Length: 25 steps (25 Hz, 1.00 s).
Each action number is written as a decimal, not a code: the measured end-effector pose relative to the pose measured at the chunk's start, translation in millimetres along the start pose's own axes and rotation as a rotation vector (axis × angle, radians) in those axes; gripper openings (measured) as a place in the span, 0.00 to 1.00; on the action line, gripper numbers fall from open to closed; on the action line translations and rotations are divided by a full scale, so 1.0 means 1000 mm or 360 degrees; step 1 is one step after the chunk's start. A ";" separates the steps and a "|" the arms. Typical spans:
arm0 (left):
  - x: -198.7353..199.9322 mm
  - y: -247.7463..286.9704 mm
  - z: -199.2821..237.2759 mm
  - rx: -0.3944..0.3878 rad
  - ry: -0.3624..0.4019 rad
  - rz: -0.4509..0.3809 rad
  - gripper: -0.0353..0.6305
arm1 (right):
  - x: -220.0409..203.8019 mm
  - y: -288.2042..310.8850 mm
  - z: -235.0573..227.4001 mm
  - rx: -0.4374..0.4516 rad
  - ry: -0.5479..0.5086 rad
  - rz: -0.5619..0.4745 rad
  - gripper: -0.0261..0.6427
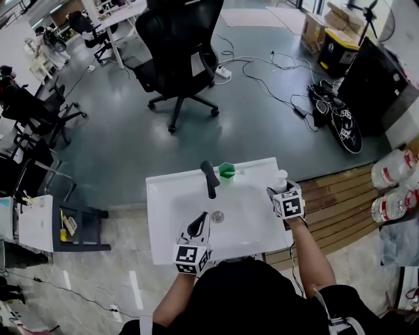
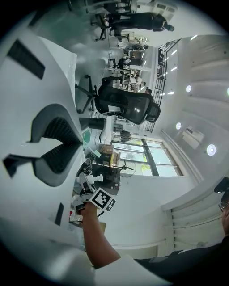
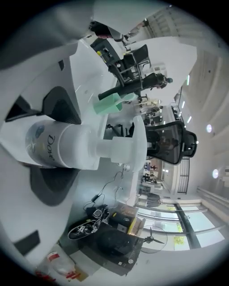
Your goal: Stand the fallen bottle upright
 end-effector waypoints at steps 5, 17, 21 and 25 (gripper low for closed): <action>0.001 0.005 -0.011 0.0003 0.0003 0.0018 0.08 | 0.000 -0.006 -0.001 -0.0005 -0.0110 -0.0286 0.50; 0.006 -0.009 -0.013 0.0174 0.0060 0.0049 0.08 | 0.011 0.032 0.004 0.0126 -0.0226 -0.0530 0.50; 0.005 -0.012 -0.011 0.0211 0.0055 0.0056 0.08 | 0.023 0.046 0.007 0.0116 -0.0235 -0.0536 0.50; 0.005 -0.019 -0.007 0.0258 0.0040 0.0057 0.08 | 0.034 0.058 0.012 0.0070 -0.0218 -0.0552 0.50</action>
Point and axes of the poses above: the fingertips, and each gripper's own axes: y forward along the fingers, z to its left, x out of its top, the point moved 10 cm from there along -y, backward along the fingers, and after that the axes turned 11 degrees about -z, right-handed, at the moved point
